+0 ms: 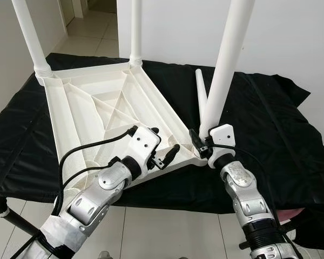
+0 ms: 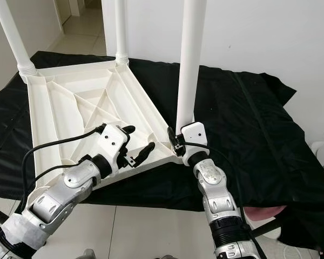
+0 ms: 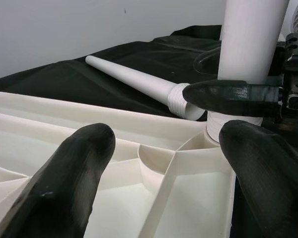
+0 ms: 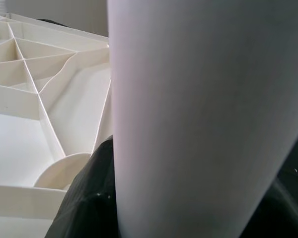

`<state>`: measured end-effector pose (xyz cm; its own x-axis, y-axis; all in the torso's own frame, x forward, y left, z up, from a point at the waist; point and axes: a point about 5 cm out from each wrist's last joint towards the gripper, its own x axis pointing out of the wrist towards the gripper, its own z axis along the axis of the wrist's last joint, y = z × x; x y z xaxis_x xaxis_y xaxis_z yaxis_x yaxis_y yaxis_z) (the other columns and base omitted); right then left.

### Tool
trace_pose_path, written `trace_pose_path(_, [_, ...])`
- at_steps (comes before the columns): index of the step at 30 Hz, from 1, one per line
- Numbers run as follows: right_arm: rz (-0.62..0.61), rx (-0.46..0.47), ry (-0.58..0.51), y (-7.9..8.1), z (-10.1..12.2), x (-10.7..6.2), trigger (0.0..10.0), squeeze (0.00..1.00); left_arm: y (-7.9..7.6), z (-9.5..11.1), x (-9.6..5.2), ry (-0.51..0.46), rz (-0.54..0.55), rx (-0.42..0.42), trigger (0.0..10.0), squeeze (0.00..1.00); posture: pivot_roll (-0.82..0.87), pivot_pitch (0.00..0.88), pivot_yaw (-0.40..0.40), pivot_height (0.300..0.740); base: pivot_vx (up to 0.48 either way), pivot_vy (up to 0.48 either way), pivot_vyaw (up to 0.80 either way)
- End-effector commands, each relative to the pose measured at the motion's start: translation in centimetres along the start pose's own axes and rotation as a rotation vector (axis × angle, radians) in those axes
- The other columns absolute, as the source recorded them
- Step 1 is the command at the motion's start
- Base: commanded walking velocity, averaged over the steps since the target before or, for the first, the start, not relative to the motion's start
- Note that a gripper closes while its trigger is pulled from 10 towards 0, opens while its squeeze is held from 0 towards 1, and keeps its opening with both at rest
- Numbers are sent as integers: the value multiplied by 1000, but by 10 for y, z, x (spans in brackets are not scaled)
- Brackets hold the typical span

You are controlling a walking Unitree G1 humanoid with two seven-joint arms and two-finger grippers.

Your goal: Building children table

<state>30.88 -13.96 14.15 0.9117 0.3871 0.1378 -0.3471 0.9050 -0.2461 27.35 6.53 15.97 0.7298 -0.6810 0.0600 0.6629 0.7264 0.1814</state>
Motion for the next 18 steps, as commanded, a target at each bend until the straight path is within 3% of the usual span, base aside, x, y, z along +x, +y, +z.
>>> trace_pose_path(1, [1, 10, 22, -3, -5, -4, 10000, 0, -18, 6, -1, -26, -337, 13, 10000, 0, 30, 22, -69, 740, 0, 0, 0])
trace_pose_path(5, [14, 22, 31, -4, -7, -5, 10000, 0, -18, 7, 1, -30, -335, 13, 10000, 0, 30, 25, -67, 740, 0, 0, 0])
trace_pose_path(8, [-6, 89, 54, -6, -12, -5, 10000, 0, -18, 8, 1, -33, -333, 13, 10000, 0, 30, 25, -67, 740, 0, 0, 0])
trace_pose_path(11, [-11, 99, 57, -7, -13, -5, 10000, 0, -18, 8, 1, -33, -333, 13, 10000, 0, 30, 25, -67, 740, 0, 0, 0])
trace_pose_path(13, [-36, 169, 70, -7, -15, -4, 10000, 0, -17, 9, 1, -35, -331, 16, 10000, 0, 33, 37, -63, 740, 0, 0, 0])
trace_pose_path(18, [-46, 205, 78, -7, -16, -4, 10000, 0, -17, 10, 1, -37, -330, 17, 10000, 0, 34, 39, -65, 740, 0, 0, 0])
